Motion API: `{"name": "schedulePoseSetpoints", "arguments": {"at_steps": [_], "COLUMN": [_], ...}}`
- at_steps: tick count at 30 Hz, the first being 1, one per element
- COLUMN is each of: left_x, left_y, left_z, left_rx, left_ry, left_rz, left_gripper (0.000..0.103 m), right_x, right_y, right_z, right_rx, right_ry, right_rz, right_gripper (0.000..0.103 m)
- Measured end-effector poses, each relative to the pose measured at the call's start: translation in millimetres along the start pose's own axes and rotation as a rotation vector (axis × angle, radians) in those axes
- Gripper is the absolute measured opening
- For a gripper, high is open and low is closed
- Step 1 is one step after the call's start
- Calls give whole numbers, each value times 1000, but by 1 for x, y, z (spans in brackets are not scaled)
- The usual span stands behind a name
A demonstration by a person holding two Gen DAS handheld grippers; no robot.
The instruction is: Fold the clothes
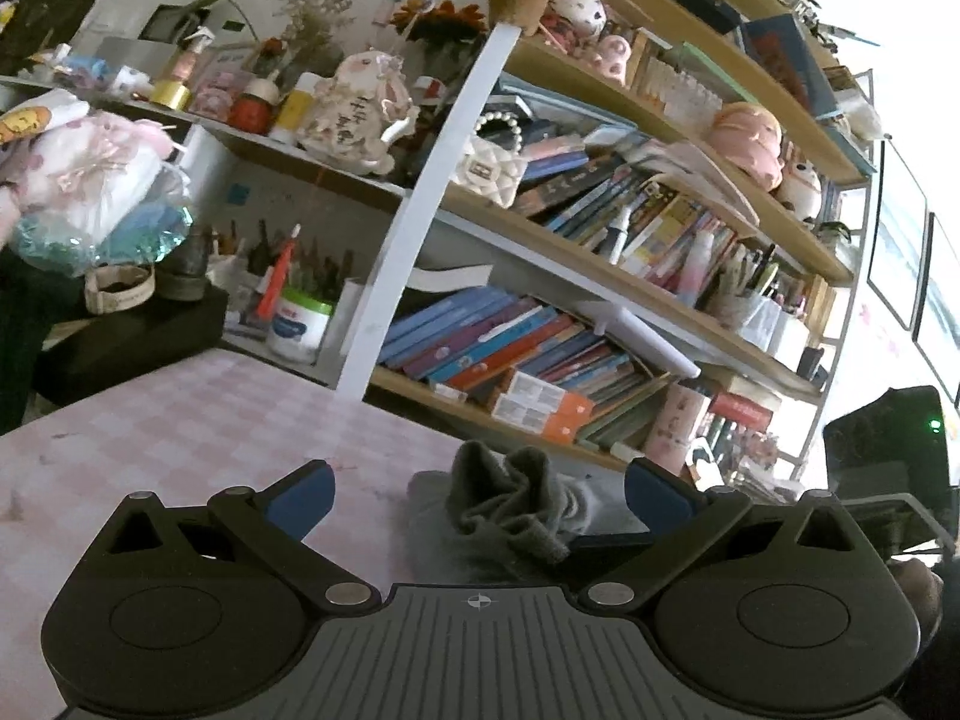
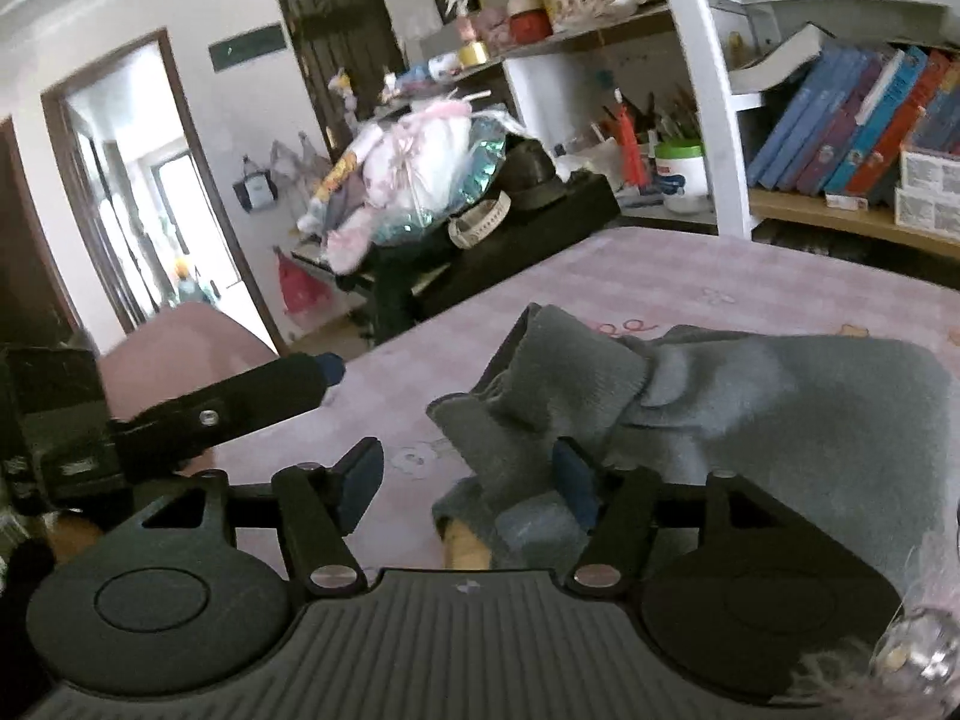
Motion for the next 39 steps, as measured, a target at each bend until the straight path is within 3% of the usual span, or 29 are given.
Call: {"name": "schedulePoseSetpoints", "arguments": {"at_steps": [2,9,15,19,21,25,26,34,39], "left_x": [-2,-17,-39,-54,-62,-77,-81,-100,-105], "left_y": [1,5,14,21,24,32,33,25,12], "left_z": [-1,-5,-12,-14,-14,-16,-16,28,20], "left_rx": [6,38,42,62,72,92,97,307,229], "left_ry": [12,56,33,21,15,2,-1,5,87], "left_rz": [9,57,96,124,138,167,174,256,266], "left_gripper": [103,103,103,102,93,24,18,15,27], "right_x": [16,63,70,62,58,56,56,51,49], "right_y": [-6,-32,-49,-61,-66,-71,-71,-73,-73], "right_z": [-2,-27,-61,-87,-93,-96,-96,-99,-99], "right_rx": [-20,-112,-218,-333,-359,-365,-362,-363,-361], "right_ry": [-7,-175,-325,-352,-335,-313,-311,-277,-273], "right_rz": [-28,-134,-157,-128,-122,-119,-119,-112,-103], "right_gripper": [66,87,92,92,92,92,92,92,92]}}
Point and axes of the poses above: each gripper's, at about its wrist camera, not at the fingertips, and x roughly against the way its jaws point, z to its left, y to its top, the point moved 1 cm from there along -x, roughly the way its jaws point, and after that the axes turned 14 degrees about z, right-handed, at the moved point
